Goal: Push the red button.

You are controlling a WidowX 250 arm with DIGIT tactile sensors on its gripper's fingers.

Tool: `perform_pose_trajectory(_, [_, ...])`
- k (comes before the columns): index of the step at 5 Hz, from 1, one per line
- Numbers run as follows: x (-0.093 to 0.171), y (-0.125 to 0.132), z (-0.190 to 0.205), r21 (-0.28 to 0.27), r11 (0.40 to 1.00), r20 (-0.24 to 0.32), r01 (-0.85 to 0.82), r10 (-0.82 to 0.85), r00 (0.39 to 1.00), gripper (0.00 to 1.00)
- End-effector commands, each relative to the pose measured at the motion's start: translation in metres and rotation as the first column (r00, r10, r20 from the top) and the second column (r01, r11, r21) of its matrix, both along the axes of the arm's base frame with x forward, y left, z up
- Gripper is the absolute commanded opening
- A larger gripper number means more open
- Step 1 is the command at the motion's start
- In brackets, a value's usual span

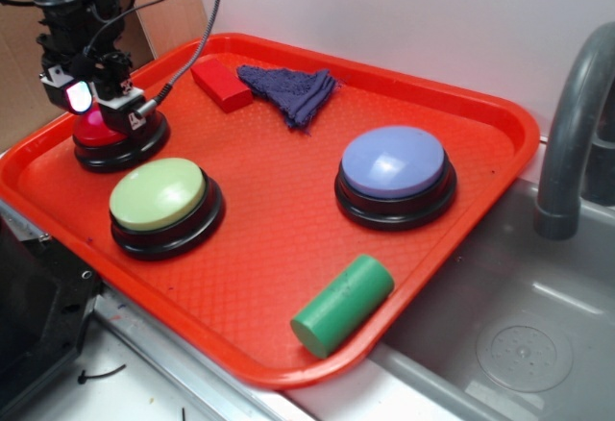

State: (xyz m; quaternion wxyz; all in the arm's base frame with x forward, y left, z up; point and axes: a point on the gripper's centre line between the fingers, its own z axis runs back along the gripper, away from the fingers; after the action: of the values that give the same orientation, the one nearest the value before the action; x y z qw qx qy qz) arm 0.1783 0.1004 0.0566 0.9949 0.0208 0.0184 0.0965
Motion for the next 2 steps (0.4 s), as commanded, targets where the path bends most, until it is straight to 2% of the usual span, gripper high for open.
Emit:
perform_pose_trajectory(1, [0.0005,0.0017,0.0856,0.040,0.999,0.083,-0.036,0.032,0.996,1.00])
perform_pose_trajectory(2, [0.0011,0.0038,0.0953,0.037,0.998,0.085,-0.046,0.043,0.995,1.00])
